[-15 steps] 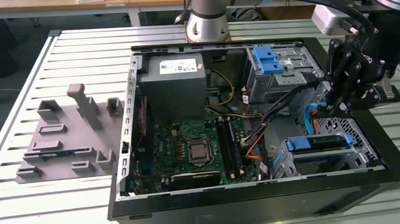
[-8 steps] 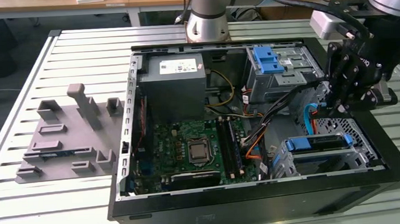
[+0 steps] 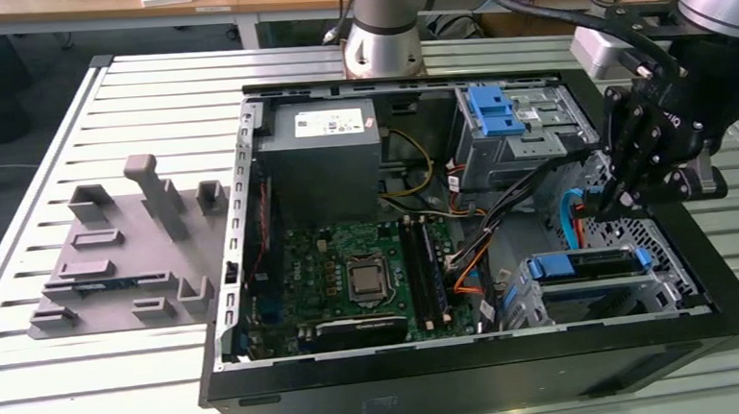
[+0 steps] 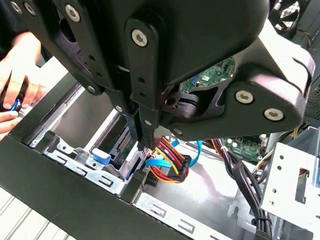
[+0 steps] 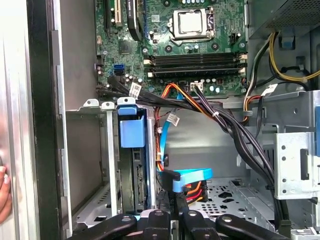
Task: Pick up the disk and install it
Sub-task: 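Insert the first disk wire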
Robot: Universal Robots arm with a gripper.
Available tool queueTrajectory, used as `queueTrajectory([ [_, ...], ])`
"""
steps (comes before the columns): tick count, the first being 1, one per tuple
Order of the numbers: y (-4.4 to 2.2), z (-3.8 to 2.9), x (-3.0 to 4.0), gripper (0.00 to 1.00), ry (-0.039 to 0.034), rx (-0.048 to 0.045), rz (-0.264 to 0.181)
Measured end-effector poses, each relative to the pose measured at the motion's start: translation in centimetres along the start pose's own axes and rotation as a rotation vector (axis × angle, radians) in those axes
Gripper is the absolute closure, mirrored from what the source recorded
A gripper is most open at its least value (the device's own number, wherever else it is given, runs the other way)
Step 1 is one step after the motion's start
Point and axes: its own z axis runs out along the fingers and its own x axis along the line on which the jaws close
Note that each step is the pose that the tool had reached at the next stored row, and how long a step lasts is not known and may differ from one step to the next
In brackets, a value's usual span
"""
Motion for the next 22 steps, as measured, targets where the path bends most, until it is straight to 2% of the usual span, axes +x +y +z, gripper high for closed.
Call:
queueTrajectory([
  [4, -0.04, 0.28, 0.20, 0.84, -0.0003, -0.0006, 0.001],
  [7, -0.06, 0.57, 0.59, 0.84, -0.0002, -0.0011, 0.001],
  [13, -0.06, 0.59, 0.63, 0.84, 0.0003, -0.0011, 0.001],
  [16, -0.06, 0.63, 0.63, 0.83, 0.0037, -0.0008, 0.001],
  [17, -0.06, 0.64, 0.63, 0.76, 0.0046, -0.0008, 0.001],
  [22, -0.06, 0.76, 0.63, 0.78, 0.0069, -0.0007, 0.001],
])
